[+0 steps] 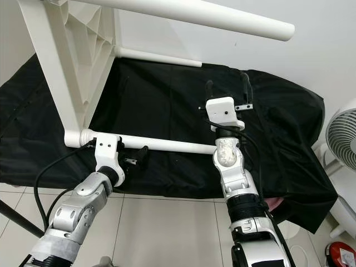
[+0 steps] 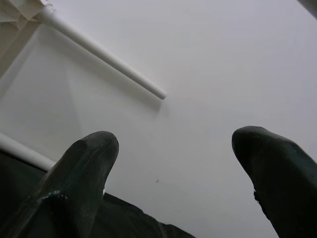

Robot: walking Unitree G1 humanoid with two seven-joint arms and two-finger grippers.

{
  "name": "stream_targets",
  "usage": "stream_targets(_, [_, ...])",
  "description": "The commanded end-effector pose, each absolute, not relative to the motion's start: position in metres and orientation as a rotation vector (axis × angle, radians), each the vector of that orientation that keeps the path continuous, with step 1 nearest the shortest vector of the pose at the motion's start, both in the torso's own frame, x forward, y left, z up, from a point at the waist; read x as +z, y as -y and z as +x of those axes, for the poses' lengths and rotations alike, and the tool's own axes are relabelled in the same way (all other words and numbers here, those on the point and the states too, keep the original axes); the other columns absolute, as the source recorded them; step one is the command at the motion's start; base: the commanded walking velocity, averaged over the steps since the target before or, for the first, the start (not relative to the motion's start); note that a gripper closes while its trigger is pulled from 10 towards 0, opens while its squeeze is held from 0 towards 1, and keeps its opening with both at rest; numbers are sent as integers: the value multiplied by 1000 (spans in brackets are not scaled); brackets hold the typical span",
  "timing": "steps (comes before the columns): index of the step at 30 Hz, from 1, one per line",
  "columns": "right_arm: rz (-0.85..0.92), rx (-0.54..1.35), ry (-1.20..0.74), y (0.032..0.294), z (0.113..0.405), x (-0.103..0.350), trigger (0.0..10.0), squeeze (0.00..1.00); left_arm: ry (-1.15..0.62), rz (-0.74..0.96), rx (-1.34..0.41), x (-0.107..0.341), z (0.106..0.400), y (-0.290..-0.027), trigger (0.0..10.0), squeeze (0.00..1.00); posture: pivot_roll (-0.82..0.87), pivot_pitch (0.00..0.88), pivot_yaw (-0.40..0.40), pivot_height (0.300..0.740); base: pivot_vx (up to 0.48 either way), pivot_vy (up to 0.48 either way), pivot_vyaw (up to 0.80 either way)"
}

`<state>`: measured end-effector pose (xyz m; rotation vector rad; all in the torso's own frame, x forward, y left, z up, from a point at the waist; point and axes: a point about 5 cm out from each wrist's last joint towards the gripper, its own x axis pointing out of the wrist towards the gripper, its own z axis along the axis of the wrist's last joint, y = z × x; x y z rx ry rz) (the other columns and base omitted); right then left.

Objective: Building children table

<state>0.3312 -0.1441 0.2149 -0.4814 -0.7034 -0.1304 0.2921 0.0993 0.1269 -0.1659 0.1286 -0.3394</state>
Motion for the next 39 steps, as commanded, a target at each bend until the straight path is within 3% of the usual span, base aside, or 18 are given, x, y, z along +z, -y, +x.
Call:
stream_targets(1, [-509,-124,718,143,328,213,10000,0,-138,-189,-403,128,291,-96,10000,0,21,0,-93,740,0,0,0])
stream_targets(10, [-608,-117,807,136,313,212,10000,0,-170,-322,-263,137,299,-111,10000,0,20,0,-100,740,0,0,0])
stream_targets(17, [-779,-154,988,128,293,223,10000,0,-176,-300,-304,140,297,-105,10000,0,13,0,-92,740,0,0,0])
stream_targets(39, [-878,-176,1171,122,294,277,10000,0,-192,-201,-347,138,291,-99,10000,0,12,0,-93,740,0,0,0])
